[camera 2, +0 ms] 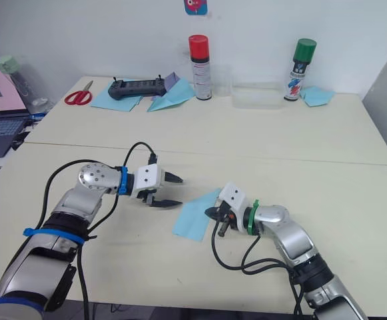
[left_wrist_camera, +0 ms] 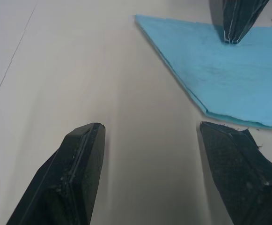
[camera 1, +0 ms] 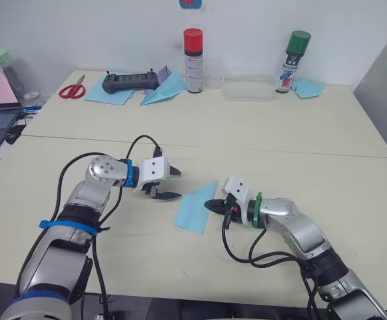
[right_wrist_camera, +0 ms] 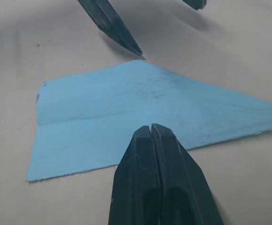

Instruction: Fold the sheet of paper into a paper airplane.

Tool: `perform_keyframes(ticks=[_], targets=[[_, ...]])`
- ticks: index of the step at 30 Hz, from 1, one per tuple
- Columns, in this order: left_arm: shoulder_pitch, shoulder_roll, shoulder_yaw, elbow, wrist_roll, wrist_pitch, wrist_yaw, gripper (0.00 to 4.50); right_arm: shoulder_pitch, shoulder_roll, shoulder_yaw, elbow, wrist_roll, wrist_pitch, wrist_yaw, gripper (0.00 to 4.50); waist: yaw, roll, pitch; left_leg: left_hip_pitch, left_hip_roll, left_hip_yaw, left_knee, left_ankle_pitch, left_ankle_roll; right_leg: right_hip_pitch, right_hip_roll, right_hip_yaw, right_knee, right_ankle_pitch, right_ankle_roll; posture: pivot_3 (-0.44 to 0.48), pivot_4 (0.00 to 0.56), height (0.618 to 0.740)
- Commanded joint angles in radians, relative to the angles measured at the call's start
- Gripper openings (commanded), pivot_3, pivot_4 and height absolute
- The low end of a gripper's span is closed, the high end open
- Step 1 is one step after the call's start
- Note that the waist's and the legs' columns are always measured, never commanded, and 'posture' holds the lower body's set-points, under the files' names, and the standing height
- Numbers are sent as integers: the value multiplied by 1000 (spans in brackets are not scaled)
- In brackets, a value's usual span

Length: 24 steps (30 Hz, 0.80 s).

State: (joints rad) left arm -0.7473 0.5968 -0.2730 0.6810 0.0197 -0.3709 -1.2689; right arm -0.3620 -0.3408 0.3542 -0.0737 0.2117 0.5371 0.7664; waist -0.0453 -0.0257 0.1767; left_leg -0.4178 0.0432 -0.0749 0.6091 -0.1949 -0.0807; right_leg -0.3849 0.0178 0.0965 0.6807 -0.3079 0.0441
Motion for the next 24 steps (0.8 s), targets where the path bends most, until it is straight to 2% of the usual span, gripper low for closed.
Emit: perform_keyframes(ticks=[1, 6, 17, 24], targets=[[-35, -14, -4, 53, 16, -96, -11, 3590, 24, -25, -20, -19, -1, 45, -7, 0, -1, 0, 0, 0, 0, 0, 0, 0, 0, -1, 0, 0, 0, 0, 0, 0, 150, 740], [-54, -43, 3, 86, -2, -137, -44, 3590, 38, -39, -11, -57, 6, 73, -3, 0, 1, 0, 0, 0, 0, 0, -1, 0, 0, -1, 0, 0, 0, 0, 0, 0, 150, 740], [-65, -72, 24, 25, -82, -128, -144, 3590, 51, -36, -1, -69, 1, 86, -5, 0, -1, 0, 0, 0, 0, 0, 0, 0, 0, -1, 0, 0, 1, 0, 0, 0, 150, 740], [-88, -107, -33, 87, -2, -291, -133, 3590, 43, -32, 1, -61, 3, 82, 3, 0, 0, 0, 0, 0, 0, 0, 0, 0, 0, -1, 0, 0, 1, 0, 0, 0, 150, 740]])
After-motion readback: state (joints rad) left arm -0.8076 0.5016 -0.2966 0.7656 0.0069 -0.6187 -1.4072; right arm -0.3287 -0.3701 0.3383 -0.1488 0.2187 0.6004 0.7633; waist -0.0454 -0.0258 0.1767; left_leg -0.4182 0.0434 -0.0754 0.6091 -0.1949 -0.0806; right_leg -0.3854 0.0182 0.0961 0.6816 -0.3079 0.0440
